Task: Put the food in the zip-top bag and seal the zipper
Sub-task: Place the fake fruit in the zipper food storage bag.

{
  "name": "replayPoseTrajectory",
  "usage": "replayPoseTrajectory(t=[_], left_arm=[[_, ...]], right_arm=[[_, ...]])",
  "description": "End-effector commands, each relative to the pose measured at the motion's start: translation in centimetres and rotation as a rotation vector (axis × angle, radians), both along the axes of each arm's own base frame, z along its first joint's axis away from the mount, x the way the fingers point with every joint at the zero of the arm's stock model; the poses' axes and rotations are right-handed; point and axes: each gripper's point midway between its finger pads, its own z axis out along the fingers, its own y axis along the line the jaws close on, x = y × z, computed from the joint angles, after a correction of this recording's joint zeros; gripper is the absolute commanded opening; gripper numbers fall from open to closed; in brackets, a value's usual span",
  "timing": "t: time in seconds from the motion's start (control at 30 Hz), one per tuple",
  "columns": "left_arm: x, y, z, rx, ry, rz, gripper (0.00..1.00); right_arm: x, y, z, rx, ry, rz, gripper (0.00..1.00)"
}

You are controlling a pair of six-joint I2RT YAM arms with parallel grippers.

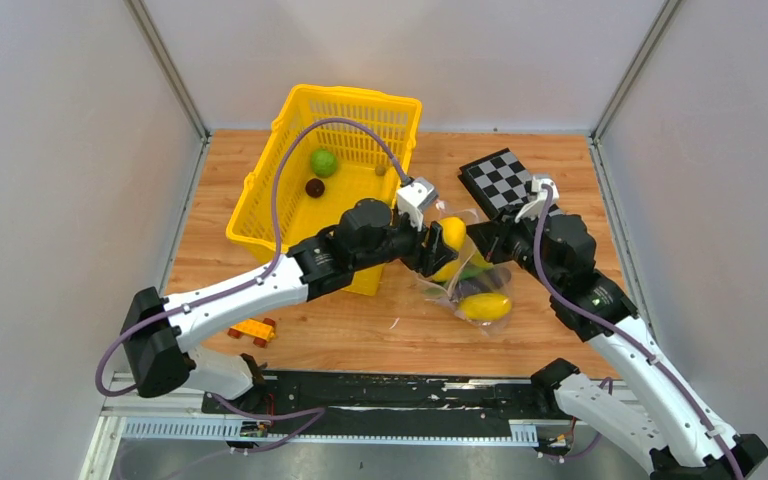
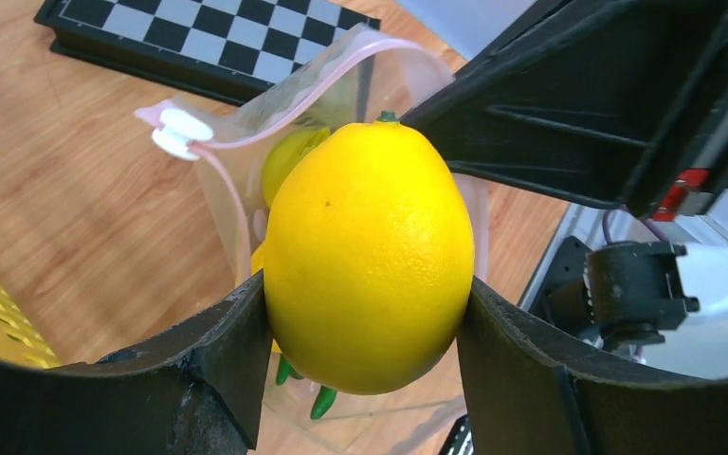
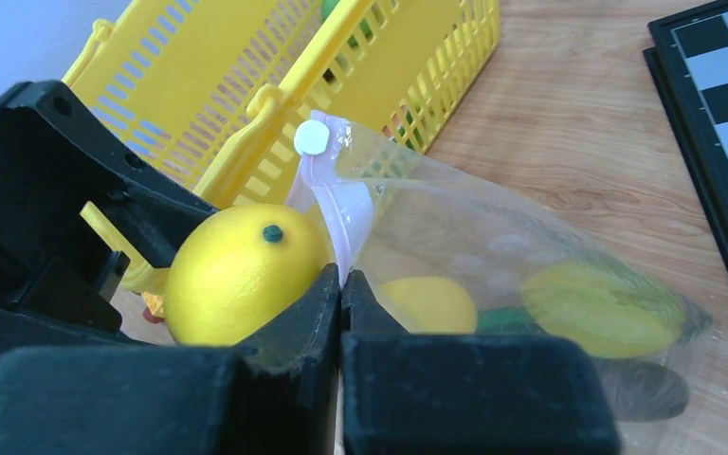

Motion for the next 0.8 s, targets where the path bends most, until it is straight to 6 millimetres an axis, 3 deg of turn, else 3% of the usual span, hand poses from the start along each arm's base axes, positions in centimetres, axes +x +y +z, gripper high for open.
replayPoseTrajectory(t=[0.0, 0.17, 0.4, 0.63, 0.77], left_arm=[[1.8, -0.3, 1.0, -0.023, 0.015, 0.113, 0.61], [1.2, -1.4, 0.6, -0.012, 0.027, 0.055, 0.76], [-0.5, -1.9, 2.9, -0.061, 0.010, -0.043, 0.98], [-2.0, 0.3, 5.6, -0.060, -0.005, -0.056, 1.00], [-2.7, 2.1, 3.9, 0.044, 0.060, 0.008, 0.98]], right_arm=[[-0.2, -0.1, 2.2, 0.055, -0.060, 0.001, 0.00], [-0.3, -0.2, 2.3, 0.055, -0.068, -0.005, 0.00], [0.1, -0.7, 1.9, 0.054, -0.059, -0.039, 0.00], [0.8, -1.6, 1.6, 0.079, -0.056, -0.118, 0.00], [1.1, -1.7, 1.8, 0.091, -0.057, -0.137, 0.00]])
